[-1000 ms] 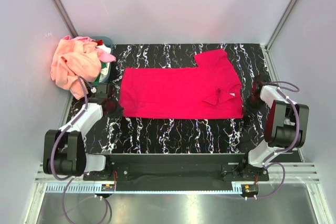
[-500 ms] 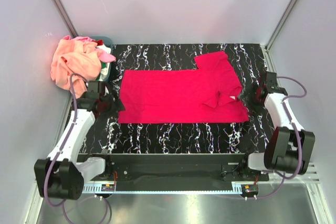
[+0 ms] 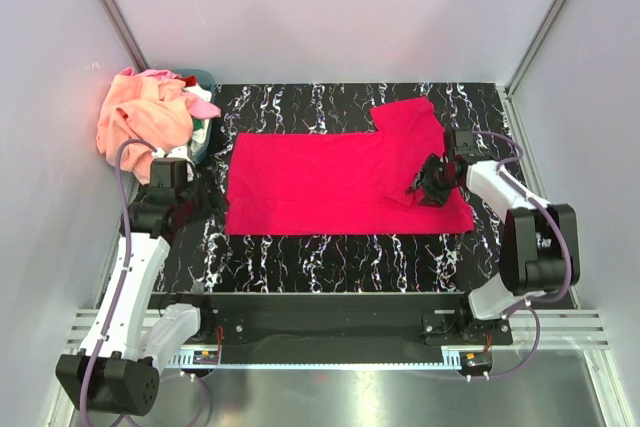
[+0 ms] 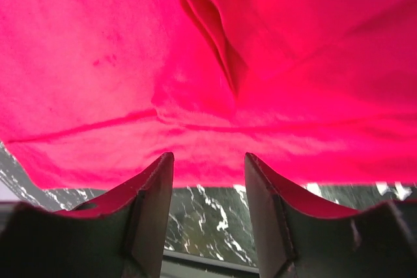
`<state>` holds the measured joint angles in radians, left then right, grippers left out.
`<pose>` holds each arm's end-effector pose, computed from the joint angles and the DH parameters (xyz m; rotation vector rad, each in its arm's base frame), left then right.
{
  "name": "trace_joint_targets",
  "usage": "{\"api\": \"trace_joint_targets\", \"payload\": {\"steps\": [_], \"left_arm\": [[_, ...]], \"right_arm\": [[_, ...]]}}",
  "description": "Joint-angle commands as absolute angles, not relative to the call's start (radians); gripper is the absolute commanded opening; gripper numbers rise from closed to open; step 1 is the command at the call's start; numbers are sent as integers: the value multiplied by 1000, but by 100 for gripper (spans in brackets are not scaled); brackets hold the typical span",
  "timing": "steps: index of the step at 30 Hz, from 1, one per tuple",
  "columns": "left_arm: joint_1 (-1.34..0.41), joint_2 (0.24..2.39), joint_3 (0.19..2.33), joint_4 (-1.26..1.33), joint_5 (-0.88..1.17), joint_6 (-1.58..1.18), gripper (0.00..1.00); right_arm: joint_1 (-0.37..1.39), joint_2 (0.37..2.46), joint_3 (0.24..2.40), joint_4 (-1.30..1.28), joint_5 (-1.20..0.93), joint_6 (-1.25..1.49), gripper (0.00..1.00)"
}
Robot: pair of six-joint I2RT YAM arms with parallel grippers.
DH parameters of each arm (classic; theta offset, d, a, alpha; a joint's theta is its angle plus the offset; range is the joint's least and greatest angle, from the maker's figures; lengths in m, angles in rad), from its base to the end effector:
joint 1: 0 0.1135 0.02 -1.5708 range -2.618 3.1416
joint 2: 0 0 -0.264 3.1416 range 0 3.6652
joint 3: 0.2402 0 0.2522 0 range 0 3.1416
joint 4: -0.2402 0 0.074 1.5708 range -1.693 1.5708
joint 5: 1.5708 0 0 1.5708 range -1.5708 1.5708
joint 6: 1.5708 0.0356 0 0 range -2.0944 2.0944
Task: Fold and stack the t-shirts
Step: Fold the tshirt
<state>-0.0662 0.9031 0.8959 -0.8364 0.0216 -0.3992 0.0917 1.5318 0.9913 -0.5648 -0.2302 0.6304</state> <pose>0.1743 -0.0123 0.2972 -0.3926 2.3962 -0.2386 0.2974 0.0355 0.2056 0.6565 2.6603 0.5256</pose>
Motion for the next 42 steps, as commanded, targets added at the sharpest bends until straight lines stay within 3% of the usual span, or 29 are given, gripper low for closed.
{"api": "trace_joint_targets", "payload": {"steps": [1, 13, 34, 42], "left_arm": [[-69, 853, 891, -793, -28, -385, 74], [-67, 822, 887, -792, -58, -391, 75], [-67, 816, 885, -792, -75, -396, 75], [-67, 819, 887, -792, -78, -397, 75]], "right_arm": [[107, 1587, 1066, -519, -230, 630, 54], [138, 1747, 1147, -523, -178, 627, 53], [138, 1824, 1150, -463, -155, 600, 53], [152, 1887, 1316, -508, -178, 609, 52]]}}
